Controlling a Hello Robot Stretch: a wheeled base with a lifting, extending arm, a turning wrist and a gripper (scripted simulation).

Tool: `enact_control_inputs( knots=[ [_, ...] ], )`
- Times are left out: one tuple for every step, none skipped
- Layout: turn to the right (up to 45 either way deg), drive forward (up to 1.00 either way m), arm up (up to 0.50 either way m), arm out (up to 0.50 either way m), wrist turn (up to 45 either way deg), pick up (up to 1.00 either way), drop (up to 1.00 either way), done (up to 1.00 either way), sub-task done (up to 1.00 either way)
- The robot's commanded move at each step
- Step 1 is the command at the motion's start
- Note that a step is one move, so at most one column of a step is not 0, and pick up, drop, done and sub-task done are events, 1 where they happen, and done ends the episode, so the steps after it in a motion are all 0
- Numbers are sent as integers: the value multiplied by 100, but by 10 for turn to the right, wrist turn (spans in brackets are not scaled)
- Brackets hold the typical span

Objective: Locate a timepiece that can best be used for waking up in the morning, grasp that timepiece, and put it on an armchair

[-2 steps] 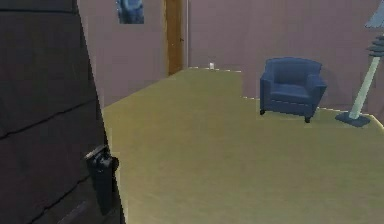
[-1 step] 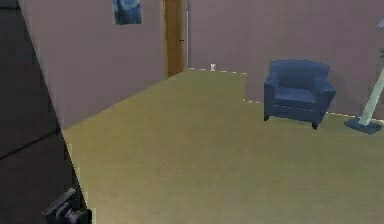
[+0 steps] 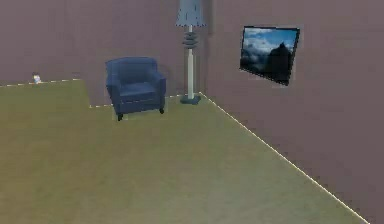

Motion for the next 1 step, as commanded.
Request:
enact_control_inputs(
  knots=[
    [450,0,0,0,0,0,0,0,0]
  ],
)
